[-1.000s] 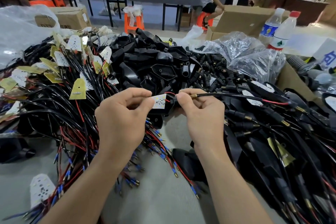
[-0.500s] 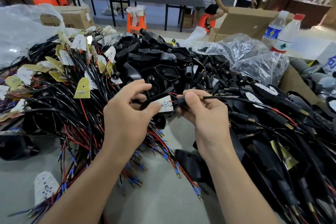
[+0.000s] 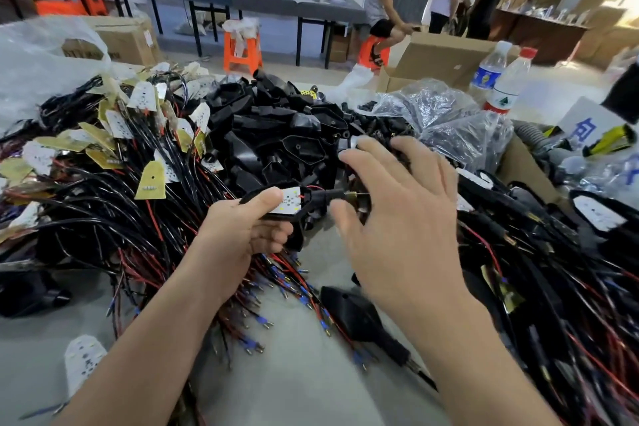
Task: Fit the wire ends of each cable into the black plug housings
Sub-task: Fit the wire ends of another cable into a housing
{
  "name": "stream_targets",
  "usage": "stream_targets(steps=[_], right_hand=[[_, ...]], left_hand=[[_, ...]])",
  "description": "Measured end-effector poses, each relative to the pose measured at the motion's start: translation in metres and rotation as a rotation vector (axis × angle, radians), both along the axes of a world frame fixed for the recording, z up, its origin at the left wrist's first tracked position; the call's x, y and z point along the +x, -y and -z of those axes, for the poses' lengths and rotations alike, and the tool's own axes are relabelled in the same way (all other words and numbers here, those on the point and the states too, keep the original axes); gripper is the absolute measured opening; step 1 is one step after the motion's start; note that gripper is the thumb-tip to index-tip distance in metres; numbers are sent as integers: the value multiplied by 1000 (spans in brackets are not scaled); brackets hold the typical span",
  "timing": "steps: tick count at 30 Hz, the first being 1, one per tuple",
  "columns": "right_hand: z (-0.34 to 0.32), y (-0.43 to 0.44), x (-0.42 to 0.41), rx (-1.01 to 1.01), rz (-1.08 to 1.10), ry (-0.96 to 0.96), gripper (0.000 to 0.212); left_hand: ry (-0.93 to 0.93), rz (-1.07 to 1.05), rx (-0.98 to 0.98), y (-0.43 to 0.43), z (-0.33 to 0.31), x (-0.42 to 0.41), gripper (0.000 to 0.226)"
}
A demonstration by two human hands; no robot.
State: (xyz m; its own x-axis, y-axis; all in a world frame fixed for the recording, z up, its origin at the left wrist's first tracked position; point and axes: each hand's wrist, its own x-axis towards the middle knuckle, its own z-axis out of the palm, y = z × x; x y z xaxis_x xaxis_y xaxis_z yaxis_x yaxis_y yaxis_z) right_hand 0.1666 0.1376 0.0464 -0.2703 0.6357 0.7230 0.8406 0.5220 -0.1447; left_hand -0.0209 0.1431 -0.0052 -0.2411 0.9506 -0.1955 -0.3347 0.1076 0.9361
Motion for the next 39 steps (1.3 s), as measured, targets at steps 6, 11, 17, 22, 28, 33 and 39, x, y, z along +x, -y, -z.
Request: stream_targets(steps=[6,11,17,22,28,33,39], right_hand=[[-40,10,18,-432,-79,72,10],[-70,18,60,-357,86,124,20],[-63,-12,159,-438,453,42,30],[-20,-15,189,-526,604,12,22],[-9,-18,128,-227,385,-66,31],[5,-42,77,-308,191,-16,33],[22,-83,30,-649,26,-24,42]], left_hand=[[86,36,45,7,-24,8,28],[263,170,113,-8,-43,42,31],[-33,462,148,-27,-49,105,30],[-425,428,156,-24,-29,131,27],[-743,168,200,-23,-20,133,23],[-892,95,230,-36,-7,105,34],[-982,12,251,-46,6,56,41]])
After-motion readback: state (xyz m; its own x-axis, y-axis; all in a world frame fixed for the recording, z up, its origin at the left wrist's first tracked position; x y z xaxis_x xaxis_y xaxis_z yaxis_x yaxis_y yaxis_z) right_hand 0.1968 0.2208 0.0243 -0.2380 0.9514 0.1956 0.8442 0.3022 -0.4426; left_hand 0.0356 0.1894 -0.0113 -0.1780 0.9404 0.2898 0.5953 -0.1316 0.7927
